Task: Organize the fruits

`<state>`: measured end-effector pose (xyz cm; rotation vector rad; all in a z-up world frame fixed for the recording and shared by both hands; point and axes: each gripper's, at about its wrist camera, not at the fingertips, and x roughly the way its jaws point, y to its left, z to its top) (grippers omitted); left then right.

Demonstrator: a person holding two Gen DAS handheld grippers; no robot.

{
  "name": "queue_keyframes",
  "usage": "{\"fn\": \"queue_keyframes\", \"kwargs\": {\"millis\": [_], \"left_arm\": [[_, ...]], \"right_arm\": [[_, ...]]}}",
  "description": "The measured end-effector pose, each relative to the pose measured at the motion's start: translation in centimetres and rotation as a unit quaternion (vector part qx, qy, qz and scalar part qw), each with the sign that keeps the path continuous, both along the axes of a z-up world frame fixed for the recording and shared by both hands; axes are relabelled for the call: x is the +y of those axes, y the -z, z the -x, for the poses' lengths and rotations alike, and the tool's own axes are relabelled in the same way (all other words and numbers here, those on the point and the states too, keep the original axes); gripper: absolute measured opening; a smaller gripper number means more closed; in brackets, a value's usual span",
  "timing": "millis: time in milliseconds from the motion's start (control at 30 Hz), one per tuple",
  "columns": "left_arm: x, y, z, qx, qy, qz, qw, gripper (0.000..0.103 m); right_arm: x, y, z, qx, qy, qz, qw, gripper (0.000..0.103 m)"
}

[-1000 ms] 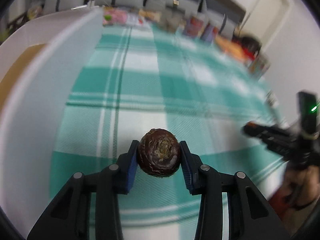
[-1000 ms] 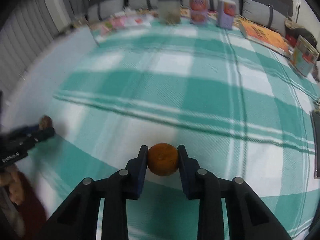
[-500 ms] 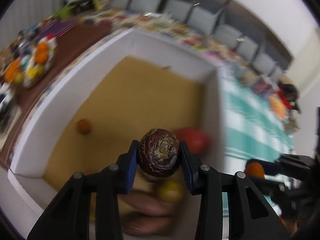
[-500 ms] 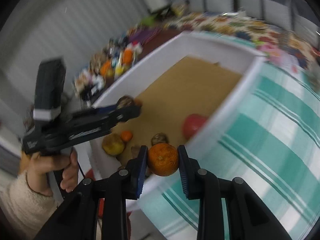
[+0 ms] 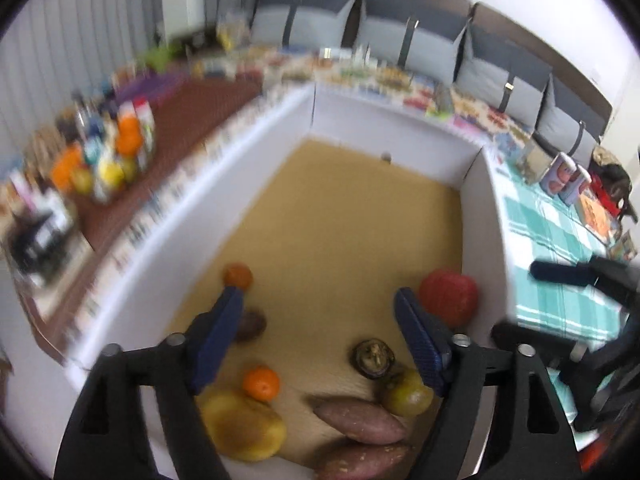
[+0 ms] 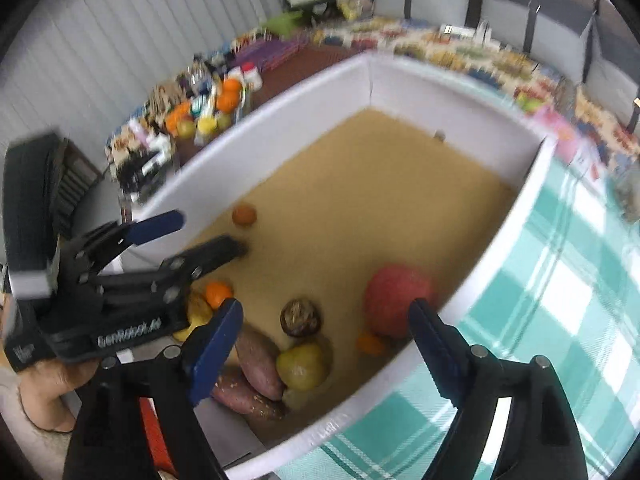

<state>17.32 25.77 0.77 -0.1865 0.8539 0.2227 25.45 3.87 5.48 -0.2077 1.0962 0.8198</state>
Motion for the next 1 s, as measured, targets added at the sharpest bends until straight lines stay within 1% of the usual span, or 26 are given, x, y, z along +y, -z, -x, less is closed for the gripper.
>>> {"fn": "queue_keyframes", "kwargs": {"millis": [33, 67, 100, 167, 200, 233, 300, 367, 400, 433, 467, 500, 567, 600, 633, 767, 933, 1000], "left_arm": [[-0.4, -0.9, 0.6, -0.014, 0.001, -0.014, 0.9998, 0.085], [-0.8, -1.9, 1.4, -0.031, 0.002, -0.026, 0.9992, 0.086], [-1.3, -3.0, 2.2, -0.046, 0.001, -0.037, 0.9983, 0.09], [-2.1, -4.5, 3.4, -0.069, -0.005, -0.056, 0.996, 0.093], [-2.7, -5.3, 3.9, -0.074, -0.013, -0.073, 0.9945, 0.096], [-3.2, -5.7, 4.3, -0.071, -0.023, -0.093, 0.9929, 0.096], [-4.2, -6.2, 4.7, -0.055, -0.043, -0.136, 0.9882, 0.096], [-4.9, -6.3, 5.3, -0.052, -0.067, -0.176, 0.9807, 0.096], [-5.2, -6.4, 5.9, -0.056, -0.083, -0.193, 0.9761, 0.096], [-5.4, -6.4, 6.5, -0.063, -0.096, -0.199, 0.9732, 0.096], [-5.5, -6.4, 6.9, -0.066, -0.098, -0.194, 0.9739, 0.096], [-5.5, -6.4, 7.2, -0.063, -0.09, -0.179, 0.9777, 0.096], [-5.2, -6.1, 7.0, -0.041, -0.07, -0.144, 0.9863, 0.096], [-5.3, -6.0, 6.9, -0.034, -0.068, -0.136, 0.9878, 0.096], [-5.1, -5.8, 7.0, -0.028, -0.069, -0.13, 0.9887, 0.096], [-5.0, -5.4, 7.2, -0.021, -0.075, -0.127, 0.9888, 0.096], [-4.9, -5.3, 7.3, -0.02, -0.078, -0.107, 0.9909, 0.096], [-4.7, -5.1, 7.2, -0.015, -0.08, -0.107, 0.9909, 0.096]], "right_arm": [[-0.3, -1.1, 0.1, -0.01, 0.004, -0.003, 1.0, 0.093], [-0.8, -2.4, 0.2, -0.022, 0.011, -0.008, 1.0, 0.096], [-1.4, -3.6, 0.4, -0.034, 0.018, -0.016, 0.999, 0.098], [-2.1, -5.4, 0.8, -0.046, 0.027, -0.027, 0.998, 0.098], [-2.6, -6.0, 1.1, -0.05, 0.031, -0.03, 0.998, 0.098], [-3.2, -6.7, 1.5, -0.056, 0.035, -0.033, 0.997, 0.099], [-4.0, -7.3, 2.3, -0.067, 0.041, -0.032, 0.996, 0.099], [-4.6, -7.4, 3.3, -0.081, 0.047, -0.026, 0.995, 0.099], [-4.9, -7.3, 3.8, -0.087, 0.049, -0.021, 0.995, 0.099], [-5.1, -7.2, 4.4, -0.091, 0.051, -0.019, 0.994, 0.099], [-5.2, -7.1, 4.7, -0.092, 0.052, -0.018, 0.994, 0.099], [-5.4, -6.9, 5.1, -0.091, 0.054, -0.017, 0.994, 0.099], [-5.8, -6.7, 5.7, -0.088, 0.057, -0.018, 0.994, 0.099], [-5.9, -6.7, 5.9, -0.088, 0.058, -0.018, 0.994, 0.099], [-6.0, -6.6, 6.2, -0.091, 0.058, -0.015, 0.994, 0.099], [-5.5, -6.4, 7.0, -0.103, 0.051, -0.002, 0.993, 0.099], [-4.9, -6.3, 7.7, -0.112, 0.042, 0.009, 0.993, 0.099], [-4.7, -6.3, 7.9, -0.113, 0.041, 0.011, 0.993, 0.099]]}}
